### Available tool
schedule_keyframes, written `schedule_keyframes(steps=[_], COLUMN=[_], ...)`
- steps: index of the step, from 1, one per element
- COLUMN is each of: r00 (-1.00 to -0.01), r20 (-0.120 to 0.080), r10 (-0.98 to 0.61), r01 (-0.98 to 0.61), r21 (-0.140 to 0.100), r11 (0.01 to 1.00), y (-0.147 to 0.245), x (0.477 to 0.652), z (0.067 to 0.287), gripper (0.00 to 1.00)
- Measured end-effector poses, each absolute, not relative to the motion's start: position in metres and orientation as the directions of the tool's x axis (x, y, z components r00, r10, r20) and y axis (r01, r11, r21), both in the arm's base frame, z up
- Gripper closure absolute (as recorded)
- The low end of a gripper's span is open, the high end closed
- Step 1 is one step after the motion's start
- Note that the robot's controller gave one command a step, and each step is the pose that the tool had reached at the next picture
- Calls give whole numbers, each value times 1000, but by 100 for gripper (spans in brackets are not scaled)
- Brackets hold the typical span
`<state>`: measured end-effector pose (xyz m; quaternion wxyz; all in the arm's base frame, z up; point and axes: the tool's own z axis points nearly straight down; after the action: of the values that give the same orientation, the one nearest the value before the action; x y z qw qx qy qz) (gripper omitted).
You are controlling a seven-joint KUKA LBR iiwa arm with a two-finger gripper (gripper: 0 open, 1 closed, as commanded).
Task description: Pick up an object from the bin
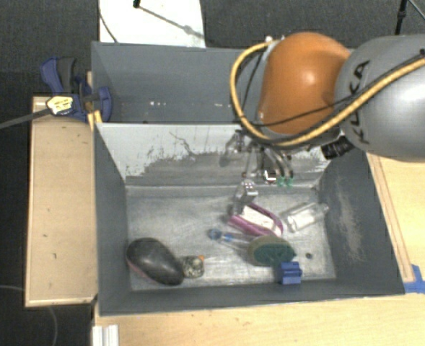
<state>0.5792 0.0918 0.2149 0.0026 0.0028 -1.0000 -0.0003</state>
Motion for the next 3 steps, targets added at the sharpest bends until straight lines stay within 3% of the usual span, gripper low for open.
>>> schedule_keyframes(steps=[1, 2, 3], r00=[-901, -979, -981], r20=[5, 3, -4], r10=[-435, -202, -195], r01=[-435, -202, -195], r21=[1, 4, 2], r11=[901, 979, 981], y=[36, 24, 23], x=[492, 558, 560], z=[115, 75, 77], gripper=[0, 0, 100])
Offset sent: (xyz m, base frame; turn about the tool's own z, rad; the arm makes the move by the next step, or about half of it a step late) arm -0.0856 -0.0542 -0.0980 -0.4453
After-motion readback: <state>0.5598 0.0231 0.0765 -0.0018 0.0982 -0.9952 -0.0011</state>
